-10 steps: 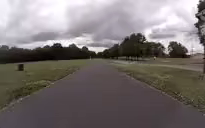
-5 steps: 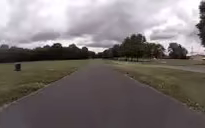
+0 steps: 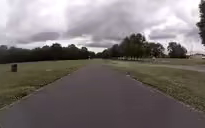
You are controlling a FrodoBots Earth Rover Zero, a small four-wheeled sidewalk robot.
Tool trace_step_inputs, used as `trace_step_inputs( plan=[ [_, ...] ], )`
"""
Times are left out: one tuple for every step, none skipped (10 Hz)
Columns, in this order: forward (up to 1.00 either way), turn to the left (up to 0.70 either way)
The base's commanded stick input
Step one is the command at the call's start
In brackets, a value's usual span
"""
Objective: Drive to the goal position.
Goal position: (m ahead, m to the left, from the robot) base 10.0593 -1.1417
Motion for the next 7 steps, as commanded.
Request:
trace_step_inputs(
  plan=[
    [0.70,0.00],
    [0.70,0.00],
    [0.70,0.00],
    [0.70,0.04],
    [0.70,0.14],
    [0.70,0.14],
    [0.70,0.01]
  ],
)
